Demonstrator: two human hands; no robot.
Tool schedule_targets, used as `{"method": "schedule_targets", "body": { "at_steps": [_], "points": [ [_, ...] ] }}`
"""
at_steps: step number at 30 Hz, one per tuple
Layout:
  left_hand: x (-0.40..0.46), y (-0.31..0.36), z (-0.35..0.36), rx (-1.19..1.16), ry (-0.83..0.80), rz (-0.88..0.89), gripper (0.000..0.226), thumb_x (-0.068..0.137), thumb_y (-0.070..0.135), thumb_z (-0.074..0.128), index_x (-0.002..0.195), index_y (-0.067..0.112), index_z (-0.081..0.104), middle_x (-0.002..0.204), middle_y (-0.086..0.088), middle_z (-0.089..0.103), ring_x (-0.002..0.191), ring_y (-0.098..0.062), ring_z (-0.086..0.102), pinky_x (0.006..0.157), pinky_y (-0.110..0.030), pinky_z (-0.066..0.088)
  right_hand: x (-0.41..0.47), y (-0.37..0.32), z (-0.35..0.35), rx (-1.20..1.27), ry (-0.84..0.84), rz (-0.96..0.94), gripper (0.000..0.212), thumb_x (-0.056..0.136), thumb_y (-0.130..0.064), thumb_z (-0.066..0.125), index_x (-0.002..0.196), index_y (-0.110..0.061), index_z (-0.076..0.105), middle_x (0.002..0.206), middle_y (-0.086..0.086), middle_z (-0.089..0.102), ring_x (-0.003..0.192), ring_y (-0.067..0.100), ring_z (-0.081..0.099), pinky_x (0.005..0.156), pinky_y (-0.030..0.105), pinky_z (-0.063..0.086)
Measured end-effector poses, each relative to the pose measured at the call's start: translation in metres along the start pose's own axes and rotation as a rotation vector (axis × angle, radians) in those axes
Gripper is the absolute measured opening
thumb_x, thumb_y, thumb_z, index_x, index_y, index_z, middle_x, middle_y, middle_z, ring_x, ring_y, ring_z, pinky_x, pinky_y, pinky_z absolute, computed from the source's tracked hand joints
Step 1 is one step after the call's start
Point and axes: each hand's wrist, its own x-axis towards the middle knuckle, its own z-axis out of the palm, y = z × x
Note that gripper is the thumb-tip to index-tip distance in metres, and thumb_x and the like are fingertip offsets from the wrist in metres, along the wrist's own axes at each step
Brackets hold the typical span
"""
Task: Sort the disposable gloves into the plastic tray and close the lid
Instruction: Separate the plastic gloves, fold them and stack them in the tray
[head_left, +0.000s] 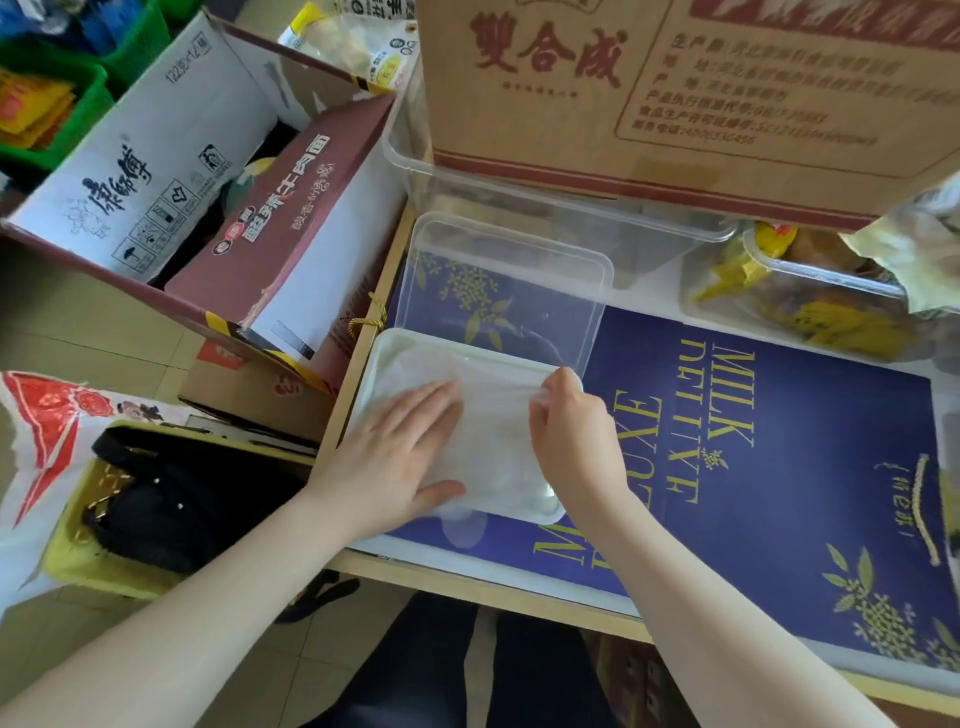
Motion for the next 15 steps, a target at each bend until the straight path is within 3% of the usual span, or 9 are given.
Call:
{"method": "schedule_targets", "body": {
  "at_steps": [1,3,5,7,9,11,12,14,15],
  "points": [
    [-0.001,-0.001,0.000,0.022,-0.042,-0.010,0.073,0.091,0.062,0.022,0.131,0.005,0.045,0.141,-0.014,0.046,0.131,-0.027,0.037,0.107,-0.036,0.023,-0.003,-0.003,0.001,-0.023,0.001,-0.003,0.021,0.096,-0.012,0.040,0.117,-0.007,0.042,0.105,0.019,0.059,0.092,0.042,0.057,0.069,0.038,0.043],
    [0.003,-0.006,-0.003,0.044,-0.097,-0.039,0.078,0.092,0.063,0.009,0.132,0.009,0.048,0.143,-0.011,0.045,0.131,-0.027,0.044,0.108,-0.037,0.023,-0.007,-0.001,0.008,-0.121,0.136,-0.184,0.043,0.083,0.001,0.056,0.124,-0.005,0.044,0.119,0.018,0.053,0.103,0.039,0.052,0.080,0.039,0.047],
    [0.011,-0.011,-0.007,0.046,-0.115,-0.024,0.074,0.094,0.060,0.013,0.131,0.009,0.051,0.141,-0.014,0.046,0.129,-0.031,0.044,0.109,-0.038,0.017,-0.013,0.006,0.016,-0.256,0.278,-0.372,0.061,0.062,0.004,0.072,0.119,-0.007,0.055,0.124,0.017,0.050,0.113,0.036,0.043,0.088,0.046,0.048],
    [0.020,-0.017,0.000,0.101,-0.061,0.057,0.063,0.088,0.053,0.042,0.131,0.008,0.051,0.140,-0.018,0.046,0.131,-0.033,0.038,0.110,-0.039,0.010,-0.017,0.014,0.018,-0.331,0.269,-0.485,0.053,0.052,-0.004,0.080,0.102,-0.017,0.066,0.116,0.010,0.054,0.108,0.029,0.044,0.081,0.042,0.049],
    [0.026,-0.023,0.008,0.158,-0.025,0.113,0.076,0.067,0.039,0.077,0.132,0.011,0.049,0.142,-0.018,0.043,0.136,-0.034,0.032,0.111,-0.042,0.007,-0.020,0.023,0.015,-0.344,0.149,-0.568,0.042,0.047,-0.012,0.088,0.084,-0.018,0.070,0.097,0.004,0.061,0.084,0.025,0.058,0.064,0.032,0.051],
    [0.031,-0.025,0.011,0.161,-0.020,0.126,0.092,0.051,0.029,0.088,0.130,0.012,0.045,0.142,-0.017,0.044,0.133,-0.033,0.030,0.114,-0.047,0.011,-0.023,0.029,0.012,-0.335,-0.027,-0.621,0.030,0.057,-0.016,0.086,0.081,-0.014,0.068,0.083,0.005,0.062,0.065,0.026,0.062,0.053,0.029,0.049],
    [0.033,-0.024,0.009,0.171,0.012,0.135,0.088,0.051,0.023,0.087,0.128,0.012,0.046,0.140,-0.016,0.046,0.130,-0.033,0.030,0.114,-0.050,0.016,-0.024,0.028,0.010,-0.353,-0.110,-0.649,0.021,0.069,-0.017,0.079,0.085,-0.011,0.067,0.083,0.007,0.061,0.065,0.029,0.062,0.056,0.030,0.049],
    [0.037,-0.024,0.004,0.195,0.166,0.179,0.063,0.060,-0.002,0.071,0.119,0.011,0.055,0.135,-0.016,0.048,0.124,-0.033,0.034,0.108,-0.048,0.026,-0.024,0.024,0.009,-0.438,-0.253,-0.652,0.015,0.091,-0.016,0.054,0.104,-0.010,0.060,0.097,0.009,0.058,0.081,0.033,0.060,0.066,0.035,0.046],
    [0.039,-0.023,-0.001,0.195,0.243,0.187,0.051,0.065,-0.005,0.059,0.114,0.009,0.060,0.131,-0.015,0.047,0.120,-0.032,0.036,0.108,-0.043,0.029,-0.024,0.022,0.010,-0.489,-0.304,-0.624,0.020,0.095,-0.014,0.045,0.112,-0.012,0.054,0.104,0.007,0.054,0.085,0.033,0.058,0.063,0.035,0.043]
  ]
}}
